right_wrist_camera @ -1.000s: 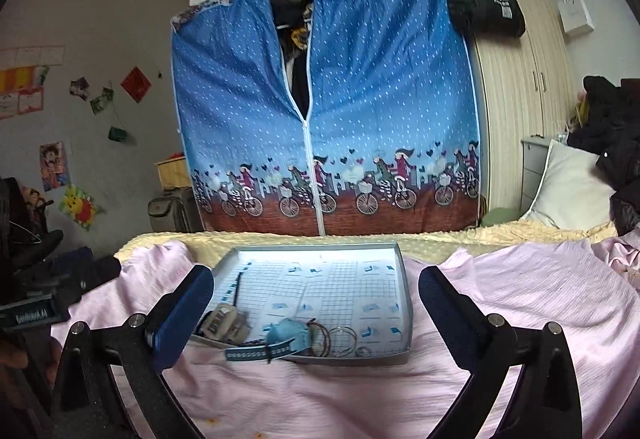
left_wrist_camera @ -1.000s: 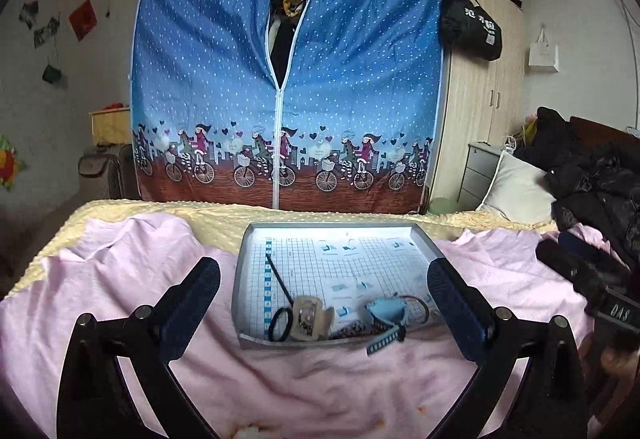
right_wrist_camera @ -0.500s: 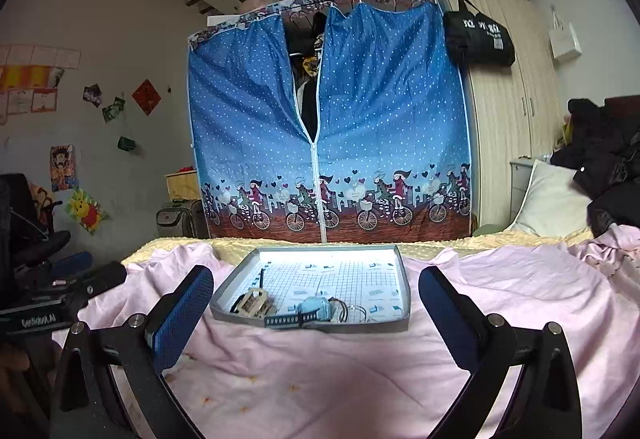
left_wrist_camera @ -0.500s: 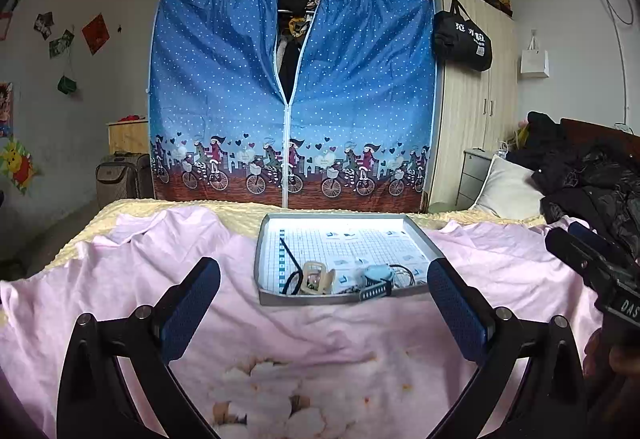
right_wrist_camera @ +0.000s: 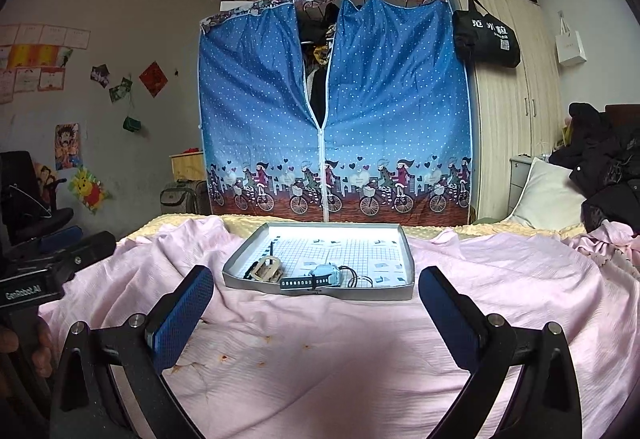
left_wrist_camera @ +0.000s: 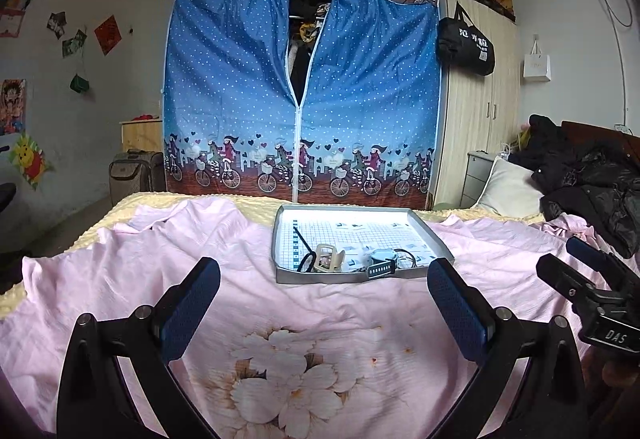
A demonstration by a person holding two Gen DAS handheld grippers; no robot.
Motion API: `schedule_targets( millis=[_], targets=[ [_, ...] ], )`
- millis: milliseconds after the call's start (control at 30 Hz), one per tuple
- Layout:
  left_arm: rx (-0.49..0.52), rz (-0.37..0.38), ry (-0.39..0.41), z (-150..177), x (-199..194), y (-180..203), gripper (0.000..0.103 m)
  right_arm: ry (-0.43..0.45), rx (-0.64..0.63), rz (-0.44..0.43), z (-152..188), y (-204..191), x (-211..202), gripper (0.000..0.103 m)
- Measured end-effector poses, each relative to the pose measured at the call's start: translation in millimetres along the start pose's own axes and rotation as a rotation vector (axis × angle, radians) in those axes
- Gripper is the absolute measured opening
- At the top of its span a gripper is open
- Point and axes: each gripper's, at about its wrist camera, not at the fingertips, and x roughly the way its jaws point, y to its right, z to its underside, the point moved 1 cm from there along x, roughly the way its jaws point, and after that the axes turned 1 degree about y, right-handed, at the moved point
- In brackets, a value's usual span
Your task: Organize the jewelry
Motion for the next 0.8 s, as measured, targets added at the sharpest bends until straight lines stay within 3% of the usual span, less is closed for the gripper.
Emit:
schedule_targets(
  millis=[800],
  targets=[
    [0.024,0.003,-0.021,7.7,3.9,-0.4,0.102,-0.014,0.09,0.037,7.7,15.5,0.3,0.103]
  ],
)
